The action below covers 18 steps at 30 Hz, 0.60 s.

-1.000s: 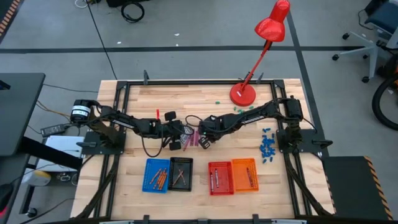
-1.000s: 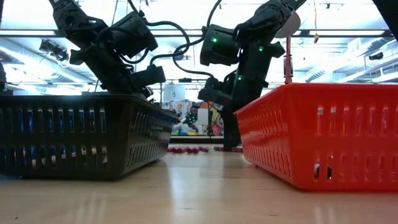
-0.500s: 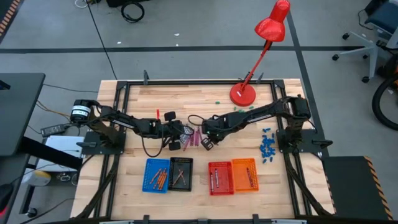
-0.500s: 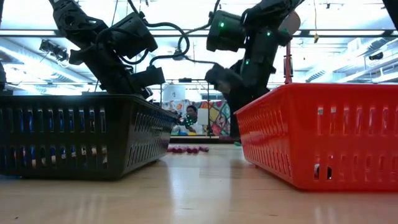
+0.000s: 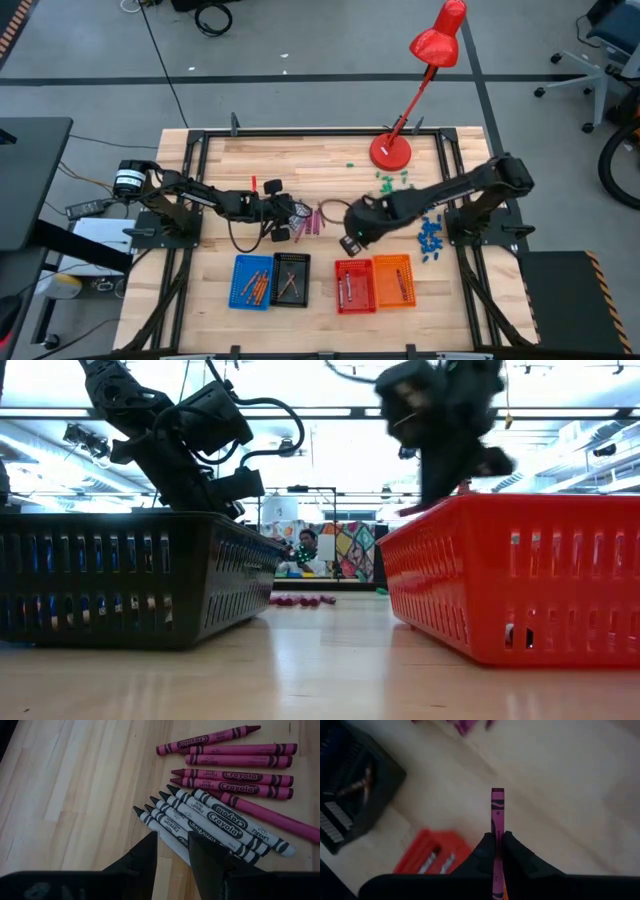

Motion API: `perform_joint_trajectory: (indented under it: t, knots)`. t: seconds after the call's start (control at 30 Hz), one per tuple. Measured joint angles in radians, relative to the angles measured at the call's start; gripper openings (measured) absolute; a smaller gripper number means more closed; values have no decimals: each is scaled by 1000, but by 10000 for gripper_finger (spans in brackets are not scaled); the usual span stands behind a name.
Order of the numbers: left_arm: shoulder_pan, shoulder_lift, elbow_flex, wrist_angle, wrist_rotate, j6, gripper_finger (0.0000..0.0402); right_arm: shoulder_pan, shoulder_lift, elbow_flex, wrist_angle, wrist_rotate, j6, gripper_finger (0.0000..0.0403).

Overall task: Sort crayons
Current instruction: Put the violet crayon into the orange basket

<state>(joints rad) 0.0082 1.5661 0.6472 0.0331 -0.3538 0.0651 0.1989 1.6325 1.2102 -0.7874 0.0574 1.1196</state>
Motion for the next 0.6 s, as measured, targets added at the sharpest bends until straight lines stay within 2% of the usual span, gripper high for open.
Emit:
perform_joint_trajectory:
  t: [0.37,0.6]
  knots:
    - [1,0,0,-1,0,1,118,276,2,-5,-114,24,442,26]
    - [1,0,0,-6,0,1,118,413,14,-24,-166,54,715,26]
